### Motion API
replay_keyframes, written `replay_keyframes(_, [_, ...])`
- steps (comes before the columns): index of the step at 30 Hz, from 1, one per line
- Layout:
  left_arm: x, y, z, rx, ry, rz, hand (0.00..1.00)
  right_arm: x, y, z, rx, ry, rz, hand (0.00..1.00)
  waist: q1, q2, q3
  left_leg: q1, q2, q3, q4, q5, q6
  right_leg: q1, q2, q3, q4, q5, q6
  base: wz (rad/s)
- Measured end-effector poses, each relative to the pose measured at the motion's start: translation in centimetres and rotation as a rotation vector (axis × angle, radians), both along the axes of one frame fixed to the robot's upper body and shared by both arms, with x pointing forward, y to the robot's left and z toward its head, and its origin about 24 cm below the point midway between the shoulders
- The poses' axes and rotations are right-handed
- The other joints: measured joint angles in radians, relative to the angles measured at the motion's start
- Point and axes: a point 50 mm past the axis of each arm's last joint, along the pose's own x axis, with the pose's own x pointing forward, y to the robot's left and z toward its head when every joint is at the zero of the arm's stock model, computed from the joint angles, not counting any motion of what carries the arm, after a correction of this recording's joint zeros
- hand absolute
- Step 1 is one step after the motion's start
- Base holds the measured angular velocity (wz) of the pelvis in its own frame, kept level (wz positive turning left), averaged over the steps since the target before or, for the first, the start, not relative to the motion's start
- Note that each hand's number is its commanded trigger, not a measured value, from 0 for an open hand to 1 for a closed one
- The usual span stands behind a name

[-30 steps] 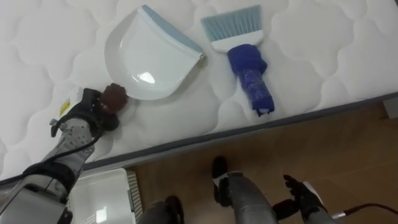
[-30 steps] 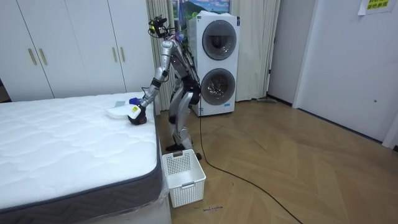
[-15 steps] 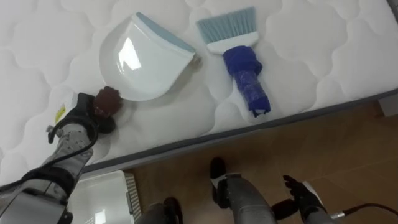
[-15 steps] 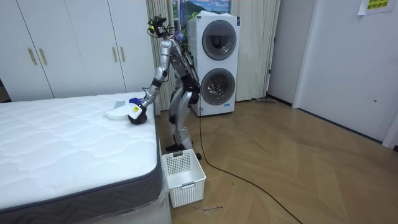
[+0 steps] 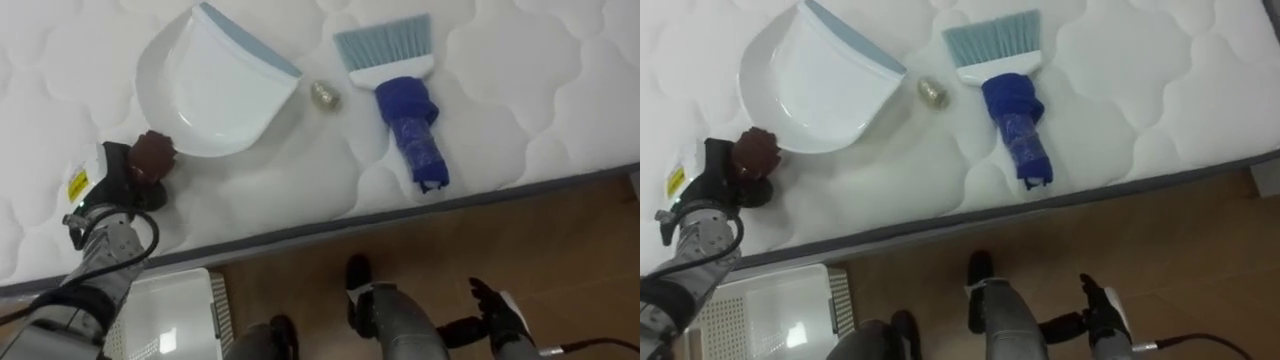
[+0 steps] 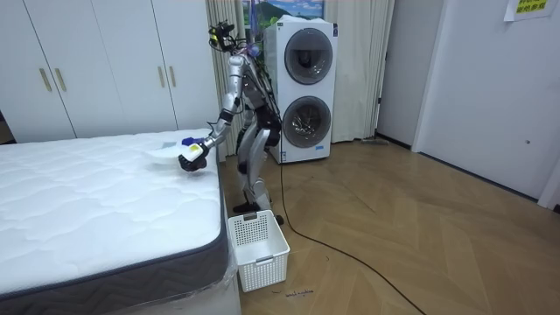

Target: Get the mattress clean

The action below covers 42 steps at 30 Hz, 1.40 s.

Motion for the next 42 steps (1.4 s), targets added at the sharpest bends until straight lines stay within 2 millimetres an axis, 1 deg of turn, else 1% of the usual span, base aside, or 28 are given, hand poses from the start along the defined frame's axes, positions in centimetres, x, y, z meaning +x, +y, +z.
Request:
replay_keyframes(2, [-0.2,0.1,-0.1,0.007,-0.004,0.004,1.00,-0.1,-0.2,0.0,-0.003,0.004,-0.011,0.00,0.010,0.004,-0.0027,0.007,0.002,0.000,-0.003,0.000,0.000,0.009,0.003,0.000,-0.007,0.001,0.001,-0.02])
replay_keyframes(5, [-0.6,0.4,-0.2,0.033,-0.023,0.009,1.00,-0.1,-0.4,0.0,-0.001,-0.002,-0.031,0.00,0.011,0.009,-0.0056,0.014,0.000,0.001,-0.009,0.002,0.001,0.016,0.001,0.000,-0.009,0.001,0.001,0.00])
replay_keyframes(9, [-0.6,0.3,-0.2,0.051,-0.026,-0.010,1.00,0.5,-0.9,0.4,0.063,-0.067,-0.168,0.00,0.011,0.012,-0.0101,0.030,-0.015,-0.001,-0.031,0.012,0.003,0.024,-0.010,0.002,-0.010,-0.001,0.006,0.05])
replay_keyframes(10, [-0.7,0.3,-0.2,0.052,-0.027,-0.016,1.00,0.5,-1.1,0.5,0.079,-0.079,-0.212,0.00,0.011,0.016,-0.0124,0.032,-0.017,-0.001,-0.034,0.013,0.004,0.025,-0.010,0.004,-0.012,0.000,0.008,0.00])
replay_keyframes(11, [-0.7,0.3,-0.2,0.052,-0.025,-0.015,1.00,0.7,-1.2,0.6,0.083,-0.088,-0.227,0.00,0.012,0.018,-0.0138,0.032,-0.018,-0.001,-0.034,0.013,0.004,0.026,-0.010,0.004,-0.012,0.000,0.008,0.00])
replay_keyframes(13, [-1.1,0.3,-0.5,0.072,-0.023,-0.020,1.00,1.4,-1.2,1.1,0.098,-0.143,-0.264,0.00,0.010,0.023,-0.0203,0.038,-0.020,-0.001,-0.038,0.014,0.005,0.029,-0.010,0.006,-0.012,0.001,0.010,0.00])
replay_keyframes(14, [-1.3,0.3,-0.7,0.079,-0.020,-0.022,1.00,1.4,-1.3,1.2,0.097,-0.150,-0.266,0.00,0.008,0.024,-0.0218,0.040,-0.021,-0.001,-0.039,0.014,0.005,0.030,-0.010,0.007,-0.012,0.001,0.010,0.00])
replay_keyframes(16, [-1.7,0.3,-1.0,0.091,-0.004,-0.030,1.00,2.1,-1.3,1.7,0.094,-0.189,-0.286,0.00,0.007,0.024,-0.0231,0.055,-0.031,-0.001,-0.055,0.021,0.006,0.037,-0.012,0.023,-0.012,0.000,0.016,0.02])
replay_keyframes(20, [-1.8,0.3,-1.2,0.095,0.002,-0.033,1.00,2.5,-1.5,2.1,0.089,-0.223,-0.322,0.00,0.008,0.022,-0.0246,0.079,-0.034,0.001,-0.069,0.025,0.007,0.057,-0.011,0.029,-0.023,0.000,0.020,0.00])
replay_keyframes(21, [-2.0,0.4,-1.3,0.094,0.007,-0.032,1.00,2.7,-1.6,2.2,0.084,-0.237,-0.334,0.00,0.006,0.021,-0.0260,0.088,-0.034,0.004,-0.071,0.025,0.007,0.064,-0.011,0.031,-0.024,0.001,0.021,-0.06])
replay_keyframes(22, [-2.3,0.4,-1.5,0.092,0.011,-0.033,1.00,2.9,-1.6,2.5,0.084,-0.258,-0.347,0.00,0.004,0.018,-0.0320,0.090,-0.035,0.007,-0.072,0.025,0.007,0.065,-0.010,0.035,-0.025,0.001,0.022,-0.07])
replay_keyframes(23, [-2.3,0.4,-1.5,0.091,0.011,-0.035,1.00,3.0,-1.6,2.6,0.082,-0.271,-0.353,0.00,0.003,0.017,-0.0333,0.091,-0.035,0.010,-0.072,0.025,0.007,0.065,-0.009,0.038,-0.025,0.002,0.023,-0.11])
replay_keyframes(25, [-2.9,0.5,-2.0,0.090,0.026,-0.033,1.00,3.7,-1.4,3.3,0.064,-0.321,-0.374,0.00,0.003,0.007,-0.0392,0.102,-0.034,0.032,-0.086,0.029,0.013,0.065,-0.007,0.054,-0.030,0.007,0.028,-0.16])
replay_keyframes(27, [-3.1,0.5,-2.2,0.092,0.036,-0.035,1.00,4.3,-1.3,3.9,0.048,-0.370,-0.390,0.00,-0.005,0.007,-0.0399,0.106,-0.034,0.038,-0.100,0.035,0.016,0.071,-0.006,0.053,-0.051,0.016,0.037,-0.10])
replay_keyframes(28, [-3.2,0.4,-2.3,0.096,0.041,-0.045,1.00,4.6,-1.2,4.3,0.034,-0.398,-0.393,0.00,-0.012,0.006,-0.0400,0.106,-0.035,0.041,-0.109,0.042,0.019,0.073,-0.005,0.053,-0.066,0.029,0.033,-0.03])
replay_keyframes(31, [-3.8,0.2,-2.9,0.099,0.066,-0.058,1.00,5.6,-0.8,5.4,-0.021,-0.470,-0.357,0.00,-0.022,0.005,-0.0403,0.109,-0.035,0.054,-0.115,0.045,0.022,0.073,-0.001,0.066,-0.078,0.040,0.036,-0.12])
replay_keyframes(32, [-3.9,0.2,-3.0,0.099,0.072,-0.063,1.00,5.7,-0.7,5.6,-0.036,-0.484,-0.347,0.00,-0.024,0.004,-0.0399,0.111,-0.037,0.056,-0.118,0.045,0.023,0.073,-0.001,0.069,-0.079,0.041,0.037,-0.13])
replay_keyframes(34, [-4.3,-0.1,-3.5,0.104,0.103,-0.092,1.00,6.3,-0.5,6.4,-0.071,-0.537,-0.343,0.00,-0.019,-0.005,-0.0424,0.124,-0.037,0.073,-0.129,0.046,0.025,0.074,0.003,0.088,-0.080,0.043,0.039,-0.15])
replay_keyframes(38, [-5.2,-0.3,-4.3,0.096,0.153,-0.117,1.00,7.6,-0.1,8.0,-0.151,-0.633,-0.315,0.00,-0.019,-0.008,-0.0409,0.132,-0.037,0.080,-0.136,0.046,0.025,0.075,0.001,0.088,-0.081,0.043,0.039,-0.07])
replay_keyframes(40, [-5.9,-0.5,-5.0,0.093,0.196,-0.141,1.00,8.4,0.3,9.2,-0.187,-0.708,-0.300,0.00,-0.019,-0.009,-0.0407,0.132,-0.038,0.080,-0.138,0.046,0.025,0.075,-0.004,0.081,-0.080,0.041,0.037,0.02])
replay_keyframes(42, [-6.3,-0.6,-5.4,0.091,0.228,-0.160,1.00,9.0,0.5,9.9,-0.211,-0.754,-0.289,0.00,-0.018,-0.012,-0.0416,0.131,-0.038,0.079,-0.139,0.047,0.026,0.075,-0.005,0.079,-0.081,0.041,0.037,0.06])
